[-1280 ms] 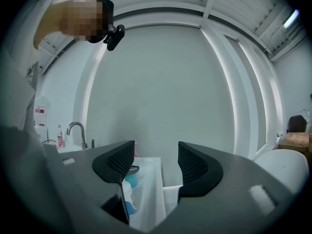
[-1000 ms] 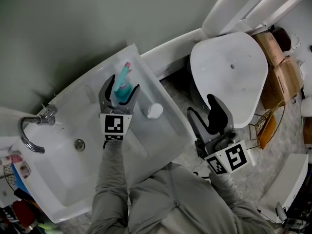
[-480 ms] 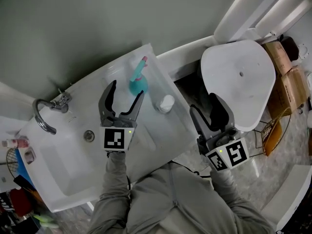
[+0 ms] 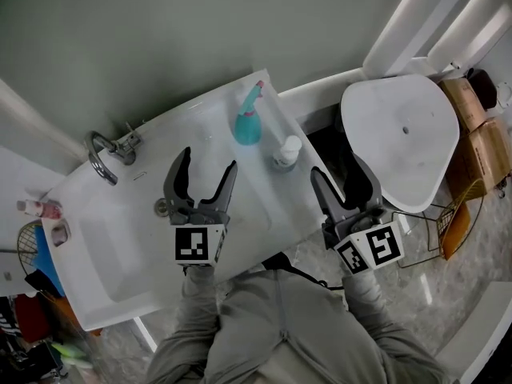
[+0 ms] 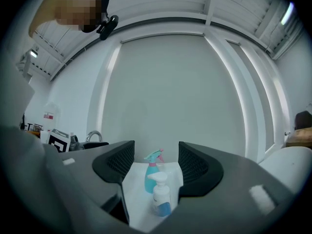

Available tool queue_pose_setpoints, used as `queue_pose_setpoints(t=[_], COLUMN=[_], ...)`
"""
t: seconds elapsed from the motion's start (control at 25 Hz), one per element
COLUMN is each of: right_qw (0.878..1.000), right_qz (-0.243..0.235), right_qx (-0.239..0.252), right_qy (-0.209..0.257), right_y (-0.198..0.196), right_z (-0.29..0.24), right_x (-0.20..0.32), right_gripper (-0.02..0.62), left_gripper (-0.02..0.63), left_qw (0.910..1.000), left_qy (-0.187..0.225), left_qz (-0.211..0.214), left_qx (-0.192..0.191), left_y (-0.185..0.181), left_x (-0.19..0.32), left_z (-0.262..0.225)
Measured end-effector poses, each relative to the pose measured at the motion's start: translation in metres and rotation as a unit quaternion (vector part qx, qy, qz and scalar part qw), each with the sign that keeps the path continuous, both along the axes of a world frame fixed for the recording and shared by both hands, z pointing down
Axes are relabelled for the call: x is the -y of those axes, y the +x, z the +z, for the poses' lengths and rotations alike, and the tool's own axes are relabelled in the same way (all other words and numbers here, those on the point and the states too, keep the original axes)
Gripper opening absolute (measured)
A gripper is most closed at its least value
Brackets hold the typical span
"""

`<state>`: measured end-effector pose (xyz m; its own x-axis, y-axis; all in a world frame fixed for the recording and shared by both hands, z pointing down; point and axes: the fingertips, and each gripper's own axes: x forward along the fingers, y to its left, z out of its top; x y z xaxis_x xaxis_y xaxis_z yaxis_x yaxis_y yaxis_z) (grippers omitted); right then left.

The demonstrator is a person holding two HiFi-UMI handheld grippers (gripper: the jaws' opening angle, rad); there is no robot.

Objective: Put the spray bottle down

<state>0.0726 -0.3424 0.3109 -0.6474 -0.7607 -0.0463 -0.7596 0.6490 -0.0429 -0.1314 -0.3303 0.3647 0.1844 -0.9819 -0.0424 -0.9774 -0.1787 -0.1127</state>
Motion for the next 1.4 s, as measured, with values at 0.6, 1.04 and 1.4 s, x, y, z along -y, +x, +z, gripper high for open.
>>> queue_pose_setpoints(t=[0.6,1.04,1.4], right_qw=[1.0,1.0,1.0], right_qz=[-0.001,0.008,0.012], right_qx=[-0.012,-0.02,-0.025], right_qy=[0.005,0.007,0.009], right_y=[-0.017,-0.025,-0.027], right_z=[0.003,0.0,-0.007], right_x=[-0.096,-0.139,-0.145], right_gripper=[0.276,0.275,0.275], left_gripper=[0.383,0.383,0.383], left_qw=[0.9996,0.9992,0.9999], left_qy=[0.017,0.032,0.004], left_qz=[-0.006,-0.001,0.011], left_qx=[0.021,0.024,0.008], left_y=[-0.009,-0.015,-0.007], left_x=[-0.12,-0.168,-0.174], left_z=[-0.025,-0.035,-0.04])
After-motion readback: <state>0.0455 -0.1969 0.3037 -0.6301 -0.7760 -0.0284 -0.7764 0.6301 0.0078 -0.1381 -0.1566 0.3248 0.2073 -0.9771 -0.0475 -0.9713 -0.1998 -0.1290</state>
